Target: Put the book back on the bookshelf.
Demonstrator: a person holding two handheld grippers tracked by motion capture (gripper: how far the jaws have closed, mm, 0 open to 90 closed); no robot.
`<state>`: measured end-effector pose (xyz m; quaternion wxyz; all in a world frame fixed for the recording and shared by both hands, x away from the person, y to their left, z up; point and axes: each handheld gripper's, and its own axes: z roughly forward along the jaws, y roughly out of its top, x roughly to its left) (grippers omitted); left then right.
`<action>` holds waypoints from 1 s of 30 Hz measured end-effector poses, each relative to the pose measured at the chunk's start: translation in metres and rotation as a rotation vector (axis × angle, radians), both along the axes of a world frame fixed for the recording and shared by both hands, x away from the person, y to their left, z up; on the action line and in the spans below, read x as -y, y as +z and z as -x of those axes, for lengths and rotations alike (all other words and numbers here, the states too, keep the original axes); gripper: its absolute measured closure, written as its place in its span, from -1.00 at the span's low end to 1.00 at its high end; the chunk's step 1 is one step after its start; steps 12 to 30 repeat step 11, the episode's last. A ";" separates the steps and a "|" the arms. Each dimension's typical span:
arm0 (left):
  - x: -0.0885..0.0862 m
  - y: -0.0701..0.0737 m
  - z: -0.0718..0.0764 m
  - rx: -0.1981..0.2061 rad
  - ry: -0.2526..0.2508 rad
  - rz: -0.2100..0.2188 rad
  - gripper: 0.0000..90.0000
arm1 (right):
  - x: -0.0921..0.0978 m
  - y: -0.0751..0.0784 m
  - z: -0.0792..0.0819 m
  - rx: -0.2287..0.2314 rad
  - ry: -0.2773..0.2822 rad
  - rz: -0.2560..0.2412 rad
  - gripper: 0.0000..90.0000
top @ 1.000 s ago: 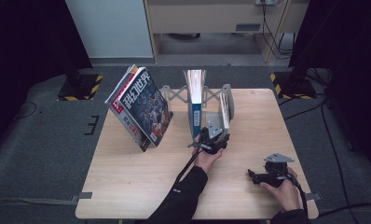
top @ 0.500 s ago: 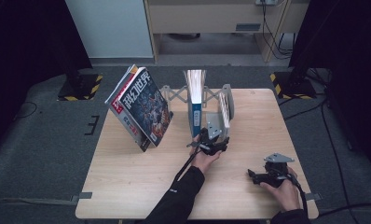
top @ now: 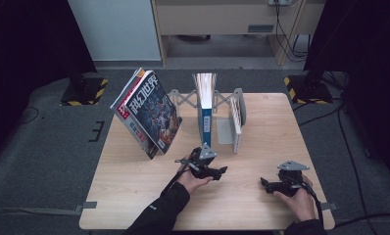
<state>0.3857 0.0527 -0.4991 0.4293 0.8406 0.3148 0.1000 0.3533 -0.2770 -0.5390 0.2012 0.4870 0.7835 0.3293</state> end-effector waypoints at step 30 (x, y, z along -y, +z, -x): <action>-0.083 -0.005 0.013 -0.075 0.109 0.017 -0.51 | 0.000 0.000 0.000 0.000 -0.001 0.000 -0.89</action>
